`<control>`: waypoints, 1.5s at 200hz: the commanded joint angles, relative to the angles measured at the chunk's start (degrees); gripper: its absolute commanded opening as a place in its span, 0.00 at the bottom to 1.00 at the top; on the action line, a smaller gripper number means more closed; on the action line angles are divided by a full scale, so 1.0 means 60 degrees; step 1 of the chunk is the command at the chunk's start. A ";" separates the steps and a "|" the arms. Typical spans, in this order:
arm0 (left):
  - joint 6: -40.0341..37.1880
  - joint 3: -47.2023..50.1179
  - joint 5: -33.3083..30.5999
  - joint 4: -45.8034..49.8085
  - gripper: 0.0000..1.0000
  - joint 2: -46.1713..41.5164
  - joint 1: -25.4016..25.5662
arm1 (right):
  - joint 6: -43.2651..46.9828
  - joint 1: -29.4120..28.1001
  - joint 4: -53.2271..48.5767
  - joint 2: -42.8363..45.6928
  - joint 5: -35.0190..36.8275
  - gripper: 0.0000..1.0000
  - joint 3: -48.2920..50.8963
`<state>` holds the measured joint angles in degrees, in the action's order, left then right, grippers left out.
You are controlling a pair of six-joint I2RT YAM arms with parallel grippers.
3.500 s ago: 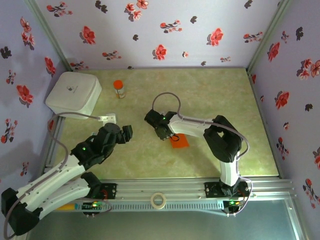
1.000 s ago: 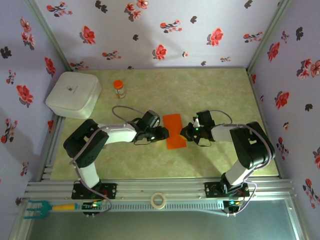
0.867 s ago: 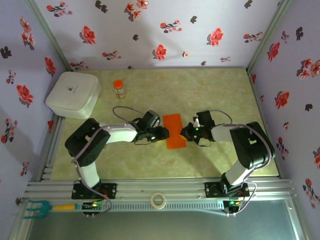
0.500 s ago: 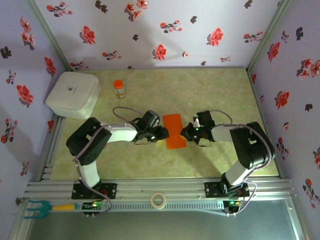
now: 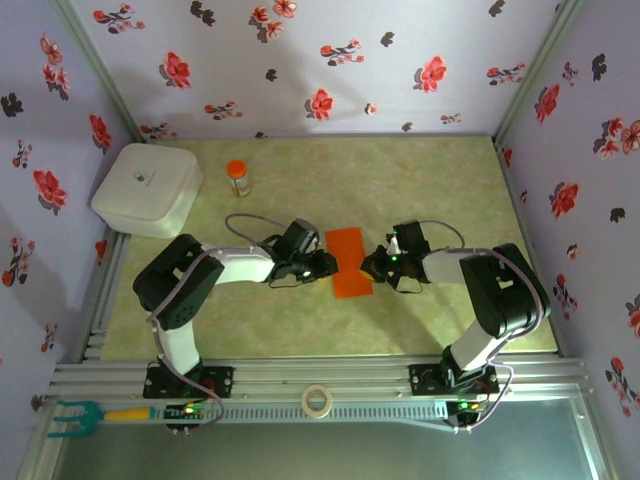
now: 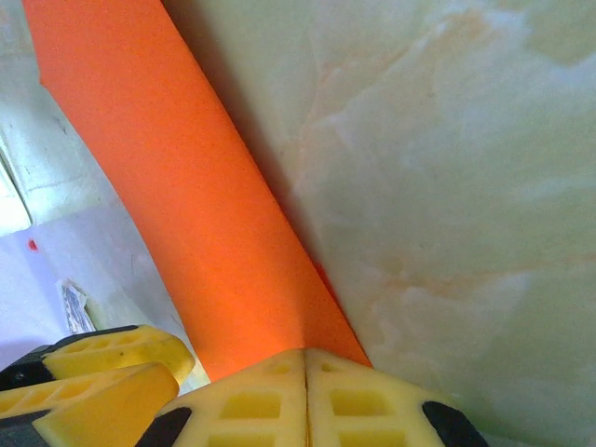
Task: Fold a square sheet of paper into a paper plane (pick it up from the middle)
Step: Third fold the triangle at the center of the table.
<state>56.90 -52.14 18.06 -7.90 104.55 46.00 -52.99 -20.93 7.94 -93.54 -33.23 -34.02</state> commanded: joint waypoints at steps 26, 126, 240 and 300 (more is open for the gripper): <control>0.0198 0.0072 -0.0038 -0.0170 0.27 -0.0080 -0.0062 | -0.0013 0.0022 -0.0841 -0.0275 0.0613 0.08 0.0356; 0.0209 -0.0275 0.0306 0.0158 0.29 0.0533 -0.0078 | -0.0030 0.0031 -0.0826 -0.0337 0.0609 0.08 0.0338; 0.0374 -0.0071 0.0632 -0.0586 0.28 0.0447 -0.0091 | -0.0059 0.0030 -0.0766 -0.0393 0.0578 0.08 0.0342; 0.0518 0.0187 0.0544 -0.0991 0.31 0.0175 -0.0122 | -0.0039 0.0024 -0.0811 -0.0374 0.0589 0.08 0.0342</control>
<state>58.67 -52.10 20.91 -11.68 106.65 45.36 -52.99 -20.93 8.10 -93.54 -33.23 -34.00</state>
